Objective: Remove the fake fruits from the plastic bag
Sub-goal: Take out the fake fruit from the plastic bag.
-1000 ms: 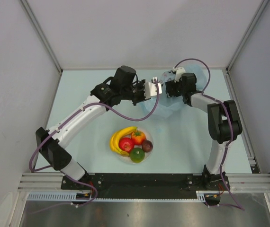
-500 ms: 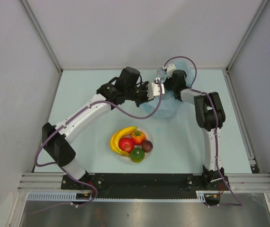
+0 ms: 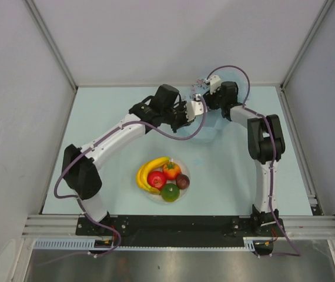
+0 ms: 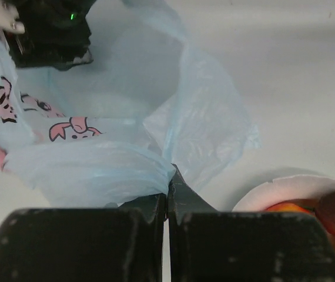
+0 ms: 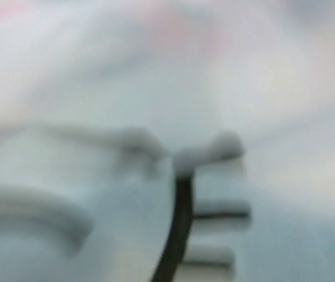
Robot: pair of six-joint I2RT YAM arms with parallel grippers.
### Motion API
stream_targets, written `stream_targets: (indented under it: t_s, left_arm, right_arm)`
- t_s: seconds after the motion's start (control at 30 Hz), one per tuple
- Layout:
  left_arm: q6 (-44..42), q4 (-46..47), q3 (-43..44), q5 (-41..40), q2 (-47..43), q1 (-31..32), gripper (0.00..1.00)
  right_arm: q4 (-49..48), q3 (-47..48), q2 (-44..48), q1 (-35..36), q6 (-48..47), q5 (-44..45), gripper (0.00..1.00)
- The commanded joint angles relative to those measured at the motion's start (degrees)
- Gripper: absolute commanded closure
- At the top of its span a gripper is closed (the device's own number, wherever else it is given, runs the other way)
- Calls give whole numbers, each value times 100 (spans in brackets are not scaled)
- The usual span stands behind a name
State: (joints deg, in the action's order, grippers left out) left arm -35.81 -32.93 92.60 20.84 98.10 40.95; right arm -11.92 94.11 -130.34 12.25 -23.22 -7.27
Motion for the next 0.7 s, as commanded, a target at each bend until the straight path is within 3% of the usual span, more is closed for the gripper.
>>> stream_targets:
  t_s: [0.0,0.23,0.47,0.63,0.67]
  left_arm:
    - [1064,532,469,-1,384,-341,99]
    - [1691,814,1128,-80,912,-649,100]
    - [2201,805,2025,112,1413,-764,100]
    - [2421,920,2219,158,1510,-755,100]
    - [2421,902,2219,96,1501,-755,91]
  right_arm:
    - [338,-724,1633,-240,792,-1284,72]
    - [1165,-1876,3093,-399,1514,-3023,72]
    - [1569,-2651,3463,-259,1497,-3773,71]
    - [2141,-2783,3910,-144,1250,-3729,72]
    - [2237,-2792,4068,-135,1137,-3712,72]
